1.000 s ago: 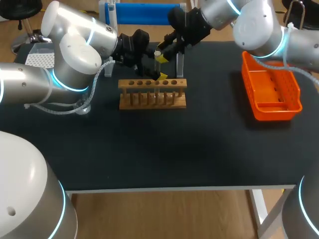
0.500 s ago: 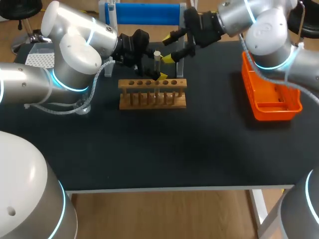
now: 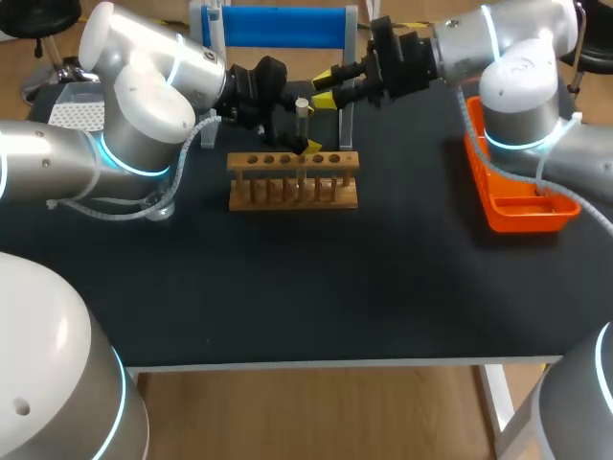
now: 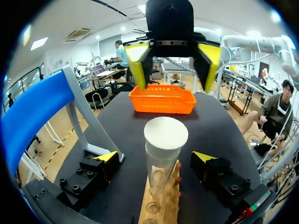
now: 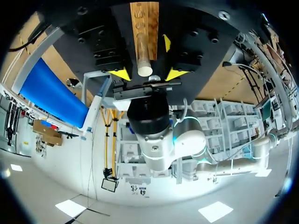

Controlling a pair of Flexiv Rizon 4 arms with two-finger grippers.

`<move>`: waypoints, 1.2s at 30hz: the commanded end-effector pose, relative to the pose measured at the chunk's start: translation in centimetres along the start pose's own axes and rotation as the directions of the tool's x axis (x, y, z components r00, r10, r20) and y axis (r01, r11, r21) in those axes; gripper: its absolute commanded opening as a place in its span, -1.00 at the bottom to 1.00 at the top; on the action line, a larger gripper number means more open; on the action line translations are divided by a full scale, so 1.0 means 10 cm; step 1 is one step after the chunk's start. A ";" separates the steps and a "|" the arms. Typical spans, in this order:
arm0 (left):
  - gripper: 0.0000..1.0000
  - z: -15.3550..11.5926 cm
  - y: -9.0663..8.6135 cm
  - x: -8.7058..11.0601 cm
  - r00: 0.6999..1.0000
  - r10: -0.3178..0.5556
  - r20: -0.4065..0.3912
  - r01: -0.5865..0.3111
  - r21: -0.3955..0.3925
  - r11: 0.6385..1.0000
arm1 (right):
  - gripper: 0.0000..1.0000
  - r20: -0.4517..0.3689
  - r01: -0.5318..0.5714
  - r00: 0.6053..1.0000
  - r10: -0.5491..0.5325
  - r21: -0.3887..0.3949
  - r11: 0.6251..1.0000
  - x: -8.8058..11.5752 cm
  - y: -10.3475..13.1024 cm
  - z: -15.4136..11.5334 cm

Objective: Invert the test tube, pick up the pipette, mount the tip to pipette, aspirate from beaker and dispense into the tube, eject the tip, return the pipette, and cap with the stopper.

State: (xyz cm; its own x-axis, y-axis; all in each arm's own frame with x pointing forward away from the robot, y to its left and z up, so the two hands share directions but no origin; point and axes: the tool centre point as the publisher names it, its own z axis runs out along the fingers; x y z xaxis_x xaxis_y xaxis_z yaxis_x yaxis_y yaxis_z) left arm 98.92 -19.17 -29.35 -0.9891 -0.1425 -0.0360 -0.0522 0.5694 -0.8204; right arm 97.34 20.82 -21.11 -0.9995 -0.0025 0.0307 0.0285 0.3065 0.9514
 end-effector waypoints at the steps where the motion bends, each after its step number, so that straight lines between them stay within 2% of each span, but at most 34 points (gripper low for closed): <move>1: 1.00 0.00 -0.01 0.00 1.000 -0.001 -0.001 0.001 -0.003 1.000 | -1.00 -0.015 0.016 1.000 -0.017 -0.091 0.996 -0.01 -0.03 -0.01; 14: 1.00 0.00 -0.01 0.00 1.000 -0.001 -0.001 0.001 -0.003 1.000 | -1.00 -0.032 0.069 0.996 -0.081 -0.266 0.962 0.05 0.10 0.05; 21: 1.00 0.00 -0.01 0.00 1.000 -0.001 -0.001 0.001 -0.003 1.000 | -1.00 -0.063 0.031 0.997 -0.052 -0.286 0.958 0.08 0.11 0.13; 36: 1.00 0.00 -0.01 0.00 1.000 -0.001 -0.001 0.001 -0.003 1.000 | -1.00 -0.069 0.014 0.997 -0.035 -0.283 0.959 0.03 0.13 0.29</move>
State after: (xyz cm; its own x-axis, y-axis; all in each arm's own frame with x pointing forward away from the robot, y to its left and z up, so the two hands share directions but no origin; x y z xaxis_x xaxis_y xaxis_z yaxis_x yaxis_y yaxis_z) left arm 98.92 -19.16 -29.35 -0.9891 -0.1425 -0.0360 -0.0522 0.5695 -0.8204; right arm 96.77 23.65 -20.54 -0.9969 -0.0758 0.0192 0.0174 0.0241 0.9996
